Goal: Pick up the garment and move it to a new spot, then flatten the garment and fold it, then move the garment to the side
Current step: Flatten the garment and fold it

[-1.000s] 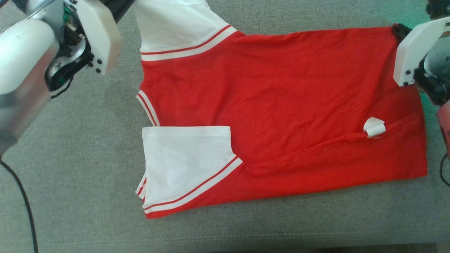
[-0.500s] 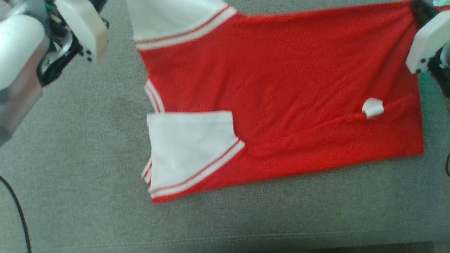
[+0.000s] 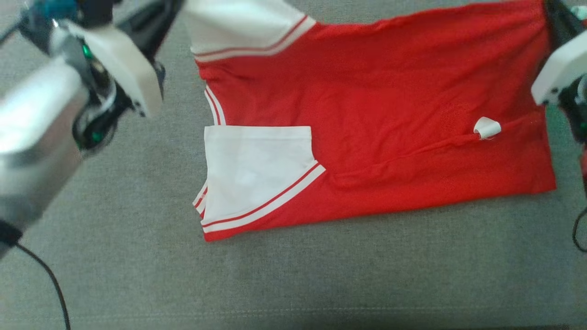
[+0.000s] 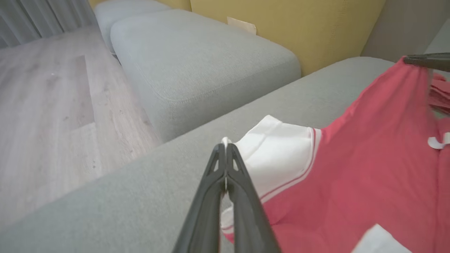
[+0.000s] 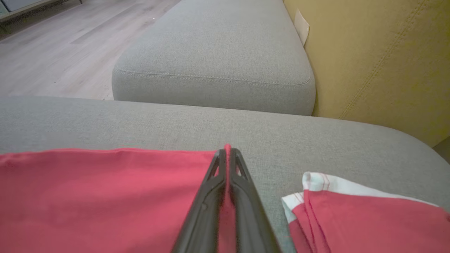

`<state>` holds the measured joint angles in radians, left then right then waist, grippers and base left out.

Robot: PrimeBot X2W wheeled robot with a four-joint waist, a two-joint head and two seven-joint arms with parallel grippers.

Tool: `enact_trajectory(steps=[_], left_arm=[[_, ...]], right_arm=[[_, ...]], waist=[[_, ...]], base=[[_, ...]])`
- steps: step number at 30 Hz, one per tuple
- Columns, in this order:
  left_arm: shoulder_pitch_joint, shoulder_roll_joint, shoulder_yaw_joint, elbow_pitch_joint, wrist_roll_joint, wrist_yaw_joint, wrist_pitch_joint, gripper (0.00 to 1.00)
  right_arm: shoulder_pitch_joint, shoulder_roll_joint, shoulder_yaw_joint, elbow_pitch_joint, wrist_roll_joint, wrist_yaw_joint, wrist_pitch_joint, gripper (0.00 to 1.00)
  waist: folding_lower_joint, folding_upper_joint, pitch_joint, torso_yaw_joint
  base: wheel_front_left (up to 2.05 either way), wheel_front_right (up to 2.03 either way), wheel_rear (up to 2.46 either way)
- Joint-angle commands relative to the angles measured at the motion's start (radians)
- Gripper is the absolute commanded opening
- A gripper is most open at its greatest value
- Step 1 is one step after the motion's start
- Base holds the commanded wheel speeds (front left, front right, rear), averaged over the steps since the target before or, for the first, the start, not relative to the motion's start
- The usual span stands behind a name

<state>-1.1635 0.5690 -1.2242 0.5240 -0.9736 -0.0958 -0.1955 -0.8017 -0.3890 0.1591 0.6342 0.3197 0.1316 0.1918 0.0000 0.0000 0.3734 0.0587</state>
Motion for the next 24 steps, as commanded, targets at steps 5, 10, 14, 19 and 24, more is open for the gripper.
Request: enact_trajectory(steps=[5,10,14,19,24], left_arm=[[0.053,0.095,0.070,-0.134,-0.056,0.044,-0.020,0.00],[0.136,0.158,0.077,-0.294,-0.080,0.106,-0.028,0.00],[0.181,0.208,0.062,-0.414,-0.060,0.169,-0.023,0.00],[0.247,0.248,0.042,-0.538,-0.060,0.238,-0.015,0.00],[0.318,0.276,0.017,-0.629,-0.057,0.299,-0.009,0.00]], right_arm=[[0.083,-0.008,-0.031,-0.082,-0.001,-0.001,-0.028,0.00],[0.163,-0.011,-0.093,-0.117,-0.007,-0.001,-0.035,0.00],[0.227,-0.003,-0.140,-0.158,-0.019,-0.001,-0.031,0.00],[0.306,0.016,-0.187,-0.219,-0.030,-0.001,-0.022,0.00],[0.386,0.034,-0.218,-0.284,-0.053,-0.001,-0.006,0.00]], waist=[[0.0000,0.0000,-0.004,0.011],[0.0000,0.0000,-0.015,0.027],[0.0000,0.0000,-0.022,0.037],[0.0000,0.0000,-0.033,0.040],[0.0000,0.0000,-0.042,0.040]], base=[[0.00,0.00,0.00],[0.00,0.00,0.00],[0.00,0.00,0.00],[0.00,0.00,0.00],[0.00,0.00,0.00]])
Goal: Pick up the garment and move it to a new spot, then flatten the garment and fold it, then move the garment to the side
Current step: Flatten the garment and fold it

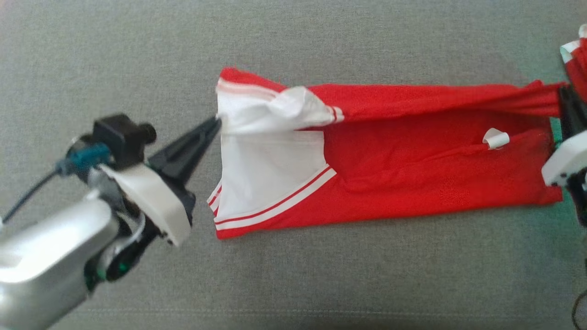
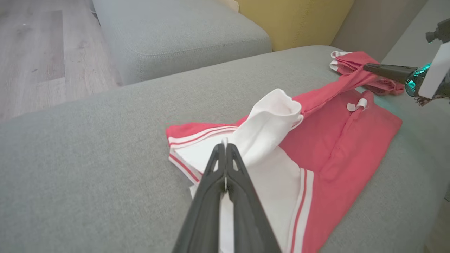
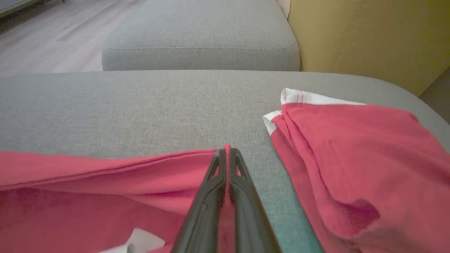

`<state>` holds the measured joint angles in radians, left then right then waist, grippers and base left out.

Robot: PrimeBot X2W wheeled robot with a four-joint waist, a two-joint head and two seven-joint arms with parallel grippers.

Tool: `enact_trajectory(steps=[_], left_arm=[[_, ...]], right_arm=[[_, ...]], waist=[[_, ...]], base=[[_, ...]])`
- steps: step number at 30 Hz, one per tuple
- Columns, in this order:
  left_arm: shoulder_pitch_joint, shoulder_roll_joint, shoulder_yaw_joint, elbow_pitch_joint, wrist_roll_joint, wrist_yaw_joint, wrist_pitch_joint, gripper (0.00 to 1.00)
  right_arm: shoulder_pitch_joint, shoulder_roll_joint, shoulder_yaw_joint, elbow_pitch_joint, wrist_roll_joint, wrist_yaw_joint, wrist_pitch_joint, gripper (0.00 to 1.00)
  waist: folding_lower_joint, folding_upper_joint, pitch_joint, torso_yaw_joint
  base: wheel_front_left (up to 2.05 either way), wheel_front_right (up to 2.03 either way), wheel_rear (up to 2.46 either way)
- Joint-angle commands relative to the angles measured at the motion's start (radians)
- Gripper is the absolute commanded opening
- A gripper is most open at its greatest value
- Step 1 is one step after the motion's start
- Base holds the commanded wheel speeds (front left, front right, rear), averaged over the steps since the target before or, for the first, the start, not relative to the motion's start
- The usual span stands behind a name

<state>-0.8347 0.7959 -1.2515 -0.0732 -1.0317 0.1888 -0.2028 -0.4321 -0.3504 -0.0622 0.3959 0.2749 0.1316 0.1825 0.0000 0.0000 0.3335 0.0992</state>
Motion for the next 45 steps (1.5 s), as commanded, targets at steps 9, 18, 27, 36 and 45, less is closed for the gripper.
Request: enact_trajectory(steps=[9,18,27,36,45], left_arm=[[0.079,0.056,0.028,-0.079,-0.013,0.068,-0.017,0.00],[0.136,0.008,0.014,-0.051,-0.025,0.075,-0.026,0.90],[0.254,-0.047,0.073,-0.019,-0.005,0.166,-0.056,1.00],[0.564,-0.221,0.433,0.023,0.220,0.243,-0.059,1.00],[0.835,-0.431,0.734,-0.011,0.552,0.175,-0.059,1.00]], right_arm=[[0.106,0.020,-0.033,-0.106,-0.016,-0.001,0.031,0.00],[0.144,0.048,-0.086,-0.115,-0.034,-0.001,0.038,1.00],[0.306,0.121,-0.155,-0.182,-0.019,-0.001,-0.004,1.00],[0.413,0.215,-0.139,-0.183,0.037,-0.001,-0.108,1.00],[0.456,0.238,-0.086,-0.151,0.062,-0.001,-0.256,1.00]], waist=[[0.0000,0.0000,-0.007,0.000],[0.0000,0.0000,-0.029,0.002],[0.0000,0.0000,-0.136,-0.008],[0.0000,0.0000,-0.269,-0.029],[0.0000,0.0000,-0.350,-0.023]], base=[[0.00,0.00,0.00],[0.00,0.00,0.00],[0.00,0.00,0.00],[0.00,0.00,0.00],[0.00,0.00,0.00]])
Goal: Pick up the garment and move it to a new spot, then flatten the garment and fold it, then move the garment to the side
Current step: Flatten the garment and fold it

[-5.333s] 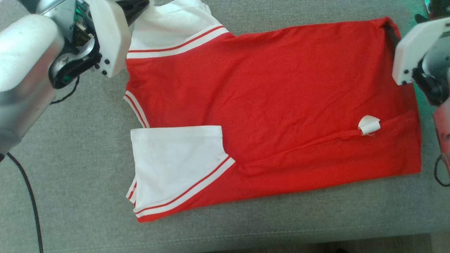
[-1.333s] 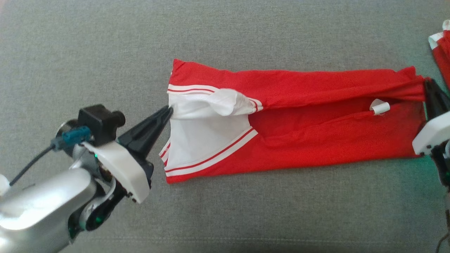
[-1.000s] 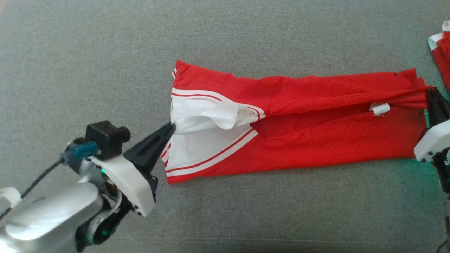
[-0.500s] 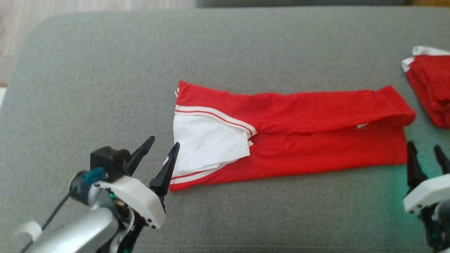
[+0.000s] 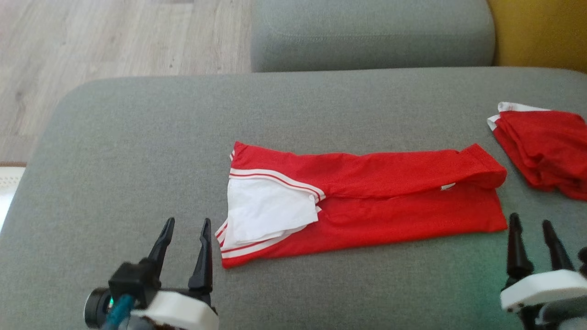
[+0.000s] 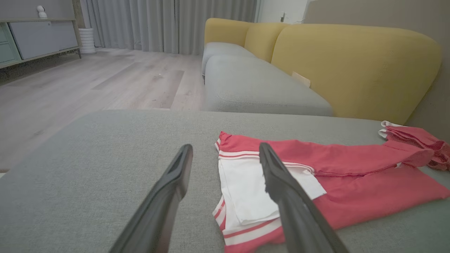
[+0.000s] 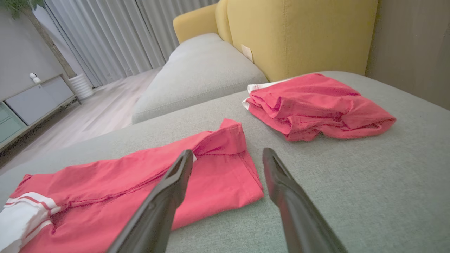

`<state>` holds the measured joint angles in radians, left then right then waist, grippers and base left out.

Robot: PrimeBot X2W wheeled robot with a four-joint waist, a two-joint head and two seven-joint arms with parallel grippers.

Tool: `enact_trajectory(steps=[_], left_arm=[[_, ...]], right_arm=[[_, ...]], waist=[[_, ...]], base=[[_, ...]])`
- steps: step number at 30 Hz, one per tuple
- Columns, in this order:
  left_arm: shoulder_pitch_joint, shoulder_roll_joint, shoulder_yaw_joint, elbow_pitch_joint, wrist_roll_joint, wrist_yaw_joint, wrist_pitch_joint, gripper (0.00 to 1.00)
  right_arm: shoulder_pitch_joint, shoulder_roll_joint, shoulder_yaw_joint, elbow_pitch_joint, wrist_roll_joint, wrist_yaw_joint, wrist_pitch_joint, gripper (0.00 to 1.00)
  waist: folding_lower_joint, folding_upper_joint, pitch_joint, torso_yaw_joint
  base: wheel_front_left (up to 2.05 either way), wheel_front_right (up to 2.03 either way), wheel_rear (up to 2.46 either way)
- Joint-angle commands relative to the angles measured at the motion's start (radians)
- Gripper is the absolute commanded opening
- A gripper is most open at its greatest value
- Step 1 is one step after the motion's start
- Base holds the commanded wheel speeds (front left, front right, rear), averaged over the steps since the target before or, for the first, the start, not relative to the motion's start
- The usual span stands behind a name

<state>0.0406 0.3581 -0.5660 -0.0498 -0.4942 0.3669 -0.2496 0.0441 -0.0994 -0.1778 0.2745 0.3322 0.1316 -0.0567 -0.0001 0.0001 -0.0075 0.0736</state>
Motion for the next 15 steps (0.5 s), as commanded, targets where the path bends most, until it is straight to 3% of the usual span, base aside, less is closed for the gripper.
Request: enact_trajectory(steps=[1,8,15], left_arm=[[-0.041,0.007,0.049,-0.035,0.014,-0.003,-0.012,1.00],[0.098,-0.123,0.185,-0.040,0.181,-0.102,-0.012,1.00],[0.161,-0.195,0.222,0.002,0.318,-0.189,-0.012,1.00]], right_arm=[[-0.020,-0.013,0.029,-0.030,0.005,-0.001,-0.017,1.00],[0.022,-0.030,0.085,0.017,-0.019,-0.001,-0.148,1.00],[0.048,-0.025,0.112,0.077,0.004,-0.001,-0.180,1.00]], waist=[[0.0001,-0.0001,-0.009,0.002],[0.0001,-0.0001,-0.055,0.014],[0.0001,-0.0001,-0.095,0.026]], base=[[0.00,0.00,0.00],[0.00,0.00,0.00],[0.00,0.00,0.00]])
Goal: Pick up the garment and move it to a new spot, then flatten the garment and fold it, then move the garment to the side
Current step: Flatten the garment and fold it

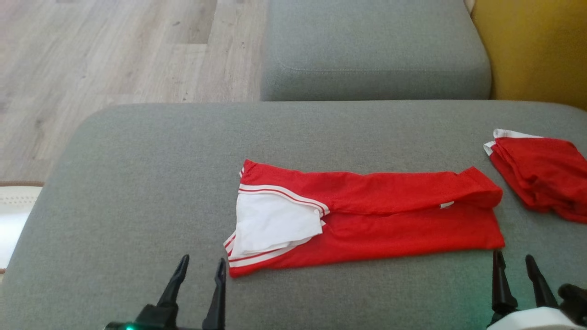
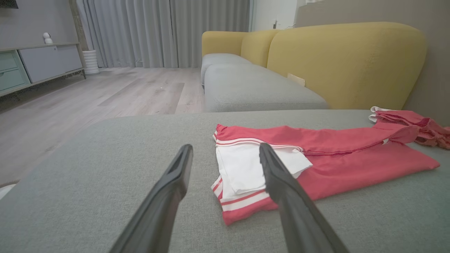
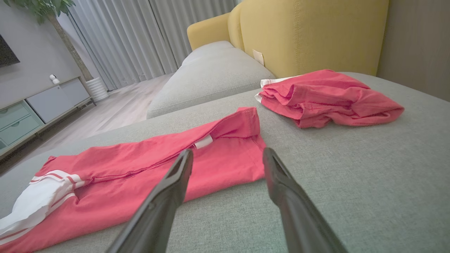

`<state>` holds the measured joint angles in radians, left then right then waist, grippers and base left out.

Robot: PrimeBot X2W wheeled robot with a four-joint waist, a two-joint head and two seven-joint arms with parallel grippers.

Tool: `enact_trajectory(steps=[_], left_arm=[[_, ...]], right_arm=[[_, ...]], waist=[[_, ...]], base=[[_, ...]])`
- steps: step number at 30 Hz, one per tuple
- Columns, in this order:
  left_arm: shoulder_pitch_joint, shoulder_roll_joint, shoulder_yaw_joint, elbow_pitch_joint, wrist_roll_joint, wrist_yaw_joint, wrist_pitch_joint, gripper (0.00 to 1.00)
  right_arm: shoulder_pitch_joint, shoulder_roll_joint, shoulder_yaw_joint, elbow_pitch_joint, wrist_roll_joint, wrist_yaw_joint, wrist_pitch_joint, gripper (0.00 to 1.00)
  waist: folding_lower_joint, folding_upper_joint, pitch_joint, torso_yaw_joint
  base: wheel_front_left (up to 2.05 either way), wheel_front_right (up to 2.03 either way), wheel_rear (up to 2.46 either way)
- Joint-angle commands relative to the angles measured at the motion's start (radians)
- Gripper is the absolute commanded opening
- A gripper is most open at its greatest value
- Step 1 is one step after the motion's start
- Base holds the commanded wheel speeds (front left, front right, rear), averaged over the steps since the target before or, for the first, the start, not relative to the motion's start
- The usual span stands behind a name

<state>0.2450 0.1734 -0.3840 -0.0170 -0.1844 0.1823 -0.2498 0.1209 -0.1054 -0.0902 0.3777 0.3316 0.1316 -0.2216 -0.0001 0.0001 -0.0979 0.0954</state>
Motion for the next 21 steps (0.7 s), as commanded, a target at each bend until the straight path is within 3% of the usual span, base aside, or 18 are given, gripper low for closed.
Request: enact_trajectory(steps=[1,12,21], left_arm=[[-0.040,-0.018,0.043,-0.030,0.021,-0.013,-0.012,1.00],[-0.032,-0.075,0.044,-0.020,0.107,-0.080,-0.012,1.00],[-0.060,-0.102,0.016,0.004,0.118,-0.120,-0.012,1.00]], right_arm=[[-0.029,-0.019,0.025,-0.019,0.008,-0.001,-0.016,1.00],[-0.129,-0.012,-0.098,0.105,-0.025,-0.001,0.067,1.00],[-0.388,-0.104,-0.163,0.212,-0.096,-0.001,0.284,1.00]], waist=[[0.0001,-0.0001,-0.007,0.007],[0.0001,-0.0001,0.024,0.092],[0.0001,-0.0001,0.103,0.119]], base=[[0.00,0.00,0.00],[0.00,0.00,0.00],[0.00,0.00,0.00]])
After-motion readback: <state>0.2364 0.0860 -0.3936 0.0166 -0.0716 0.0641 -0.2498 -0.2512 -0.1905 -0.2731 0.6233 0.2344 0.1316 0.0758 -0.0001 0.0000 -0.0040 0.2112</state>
